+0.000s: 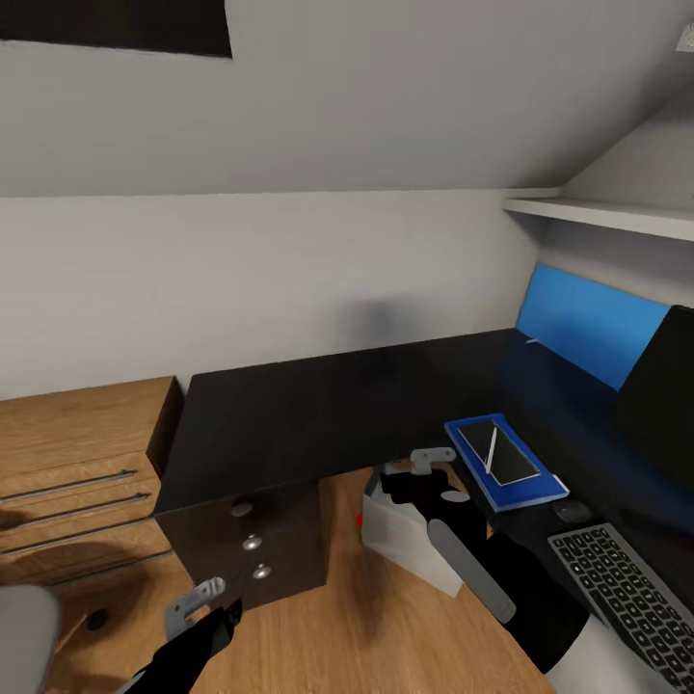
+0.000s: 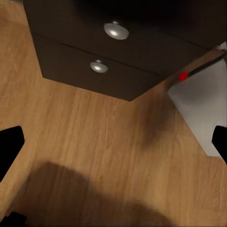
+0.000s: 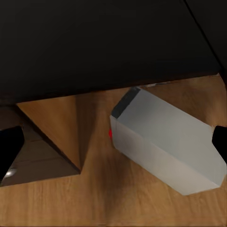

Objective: In the bedroom, organize the workspace by keeping the computer under the desk, ensuring the monitor is on the desk, placing the keyboard on the desk next to the monitor, placing the mouse on the desk next to the keyboard, moving the folder from the swivel chair onto the desk next to the mouse, stacking the notebook on top of the folder with the pen on top of the notebook, and positioning the swivel chair next to the desk.

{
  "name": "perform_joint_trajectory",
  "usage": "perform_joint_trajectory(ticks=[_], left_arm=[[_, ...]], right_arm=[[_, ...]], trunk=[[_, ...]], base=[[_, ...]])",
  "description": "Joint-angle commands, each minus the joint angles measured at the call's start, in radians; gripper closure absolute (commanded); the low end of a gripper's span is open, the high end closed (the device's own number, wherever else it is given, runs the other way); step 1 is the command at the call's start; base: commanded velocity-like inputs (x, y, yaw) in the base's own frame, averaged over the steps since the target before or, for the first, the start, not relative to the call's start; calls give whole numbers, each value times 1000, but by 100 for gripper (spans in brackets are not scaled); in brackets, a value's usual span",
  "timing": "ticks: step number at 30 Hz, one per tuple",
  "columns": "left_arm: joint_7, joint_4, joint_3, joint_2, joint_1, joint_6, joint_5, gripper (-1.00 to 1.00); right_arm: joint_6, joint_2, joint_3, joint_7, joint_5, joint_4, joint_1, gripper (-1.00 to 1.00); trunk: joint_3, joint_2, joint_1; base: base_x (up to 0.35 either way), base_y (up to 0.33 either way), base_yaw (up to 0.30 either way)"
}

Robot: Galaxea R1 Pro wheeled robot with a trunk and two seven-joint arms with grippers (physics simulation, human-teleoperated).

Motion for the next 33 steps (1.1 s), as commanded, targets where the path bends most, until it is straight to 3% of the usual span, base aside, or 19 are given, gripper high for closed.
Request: perform_joint_trajectory(ticks=[1, 9, 17, 24, 26, 29, 33], left_arm=[[7, -2, -2, 1, -1, 3, 3, -100], [7, 0, 0, 1, -1, 3, 3, -100], [8, 1, 1, 2, -1, 3, 5, -100], [7, 2, 7, 2, -1, 3, 7, -100], [7, 3, 10, 1, -1, 4, 8, -100], [7, 17, 6, -1, -1, 5, 9, -100], [6, 47, 2, -3, -1, 6, 9, -100]], right_arm=[[1, -1, 3, -10, -9, -1, -1, -100], [-4, -1, 7, -10, -8, 0, -1, -100], [-9, 13, 39, -11, -4, 20, -1, -100], [-39, 62, 62, -11, 25, 134, -1, -100], [-84, 87, 63, -10, 62, 189, -1, -100], [-221, 115, 62, -10, 139, 290, -1, -100], [-375, 127, 66, -9, 186, 410, 0, -100]], trunk=[[-1, -1, -1], [-1, -1, -1], [-1, -1, -1], [5, 13, -8], [11, 27, -16], [21, 48, -27], [33, 76, -43]], base=[[-334, 0, 4], [-330, 0, 19], [-157, 0, 230], [-23, 0, 273], [-5, 0, 249], [-2, 0, 120], [-1, 0, 44]])
